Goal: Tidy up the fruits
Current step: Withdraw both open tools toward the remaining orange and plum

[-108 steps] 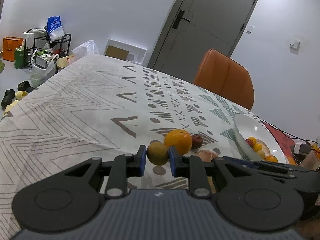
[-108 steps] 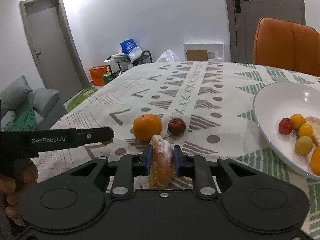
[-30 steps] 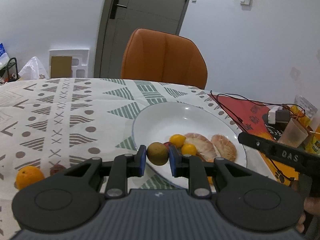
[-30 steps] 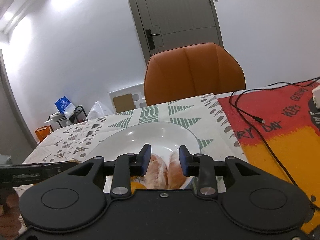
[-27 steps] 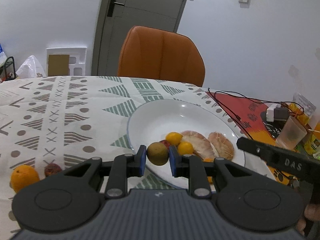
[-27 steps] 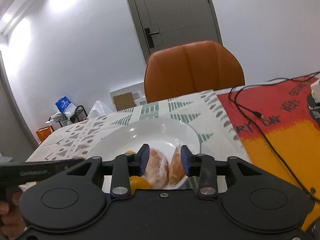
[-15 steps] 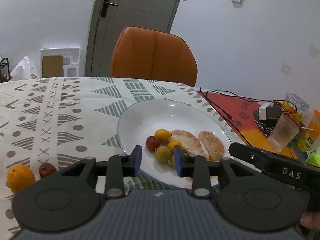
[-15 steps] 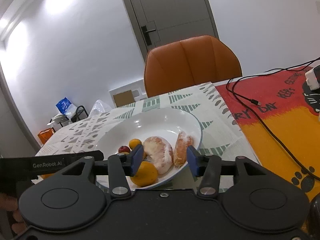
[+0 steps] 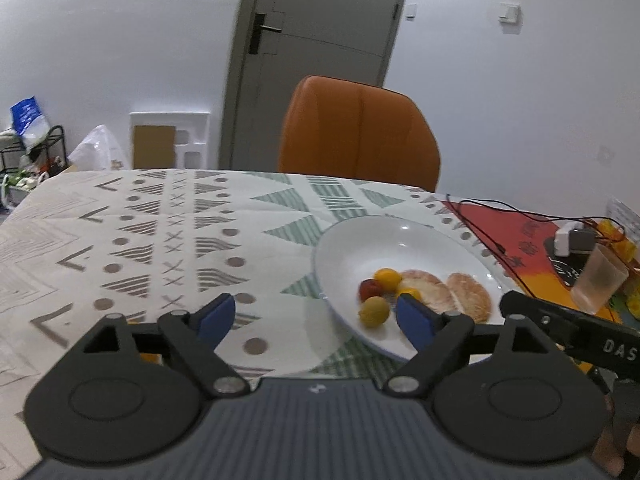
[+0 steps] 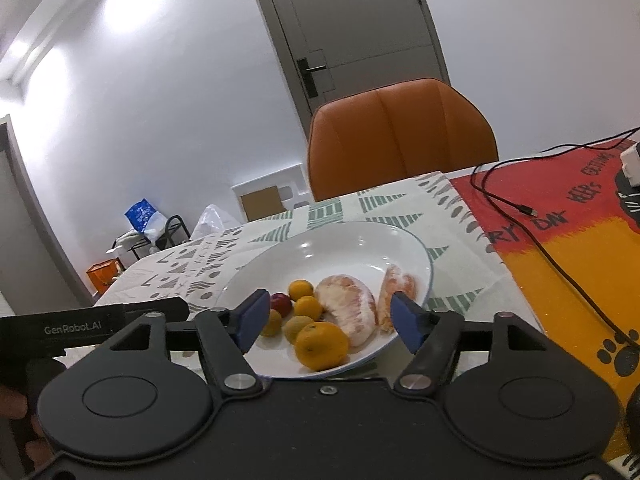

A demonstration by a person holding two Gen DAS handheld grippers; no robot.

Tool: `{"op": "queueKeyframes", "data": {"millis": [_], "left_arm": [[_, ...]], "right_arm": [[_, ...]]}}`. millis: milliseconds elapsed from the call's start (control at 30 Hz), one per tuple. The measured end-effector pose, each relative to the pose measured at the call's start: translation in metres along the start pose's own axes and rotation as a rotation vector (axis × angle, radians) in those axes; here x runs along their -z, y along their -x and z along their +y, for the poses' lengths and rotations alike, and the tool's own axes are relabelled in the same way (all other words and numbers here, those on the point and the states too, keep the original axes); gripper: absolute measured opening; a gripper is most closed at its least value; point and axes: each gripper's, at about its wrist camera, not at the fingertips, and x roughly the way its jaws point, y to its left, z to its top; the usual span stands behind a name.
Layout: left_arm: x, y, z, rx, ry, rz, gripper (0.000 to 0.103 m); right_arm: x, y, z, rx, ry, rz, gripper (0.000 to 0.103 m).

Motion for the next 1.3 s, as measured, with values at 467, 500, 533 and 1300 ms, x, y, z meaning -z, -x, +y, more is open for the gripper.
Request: {"op": "queueKeyframes", "data": {"millis": [467, 500, 533, 1300], "left_arm": [[-0.001, 0.035, 0.041, -0.038, 0.088, -0.058, 0.089], [-0.001, 0.037, 0.043, -0.043, 0.091, -0.06, 0.089], [0.0, 0.039, 0.045, -0.043, 0.092, -0.064, 0.089], [0.011, 0.084, 0.094, -0.113, 0.111, -0.113, 0.101]], "right_arm": [[0.002, 0.006, 0.03, -0.05, 0.027, -0.013, 0.081], [0.002, 0.006, 0.032, -0.053, 0.031, -0.014, 0.081], [0.002, 0.007, 0.035, -0.058, 0.035, -0.016, 0.082], [0.014, 0.002, 0.09, -0.132, 0.104, 0.007, 0.103]]}}
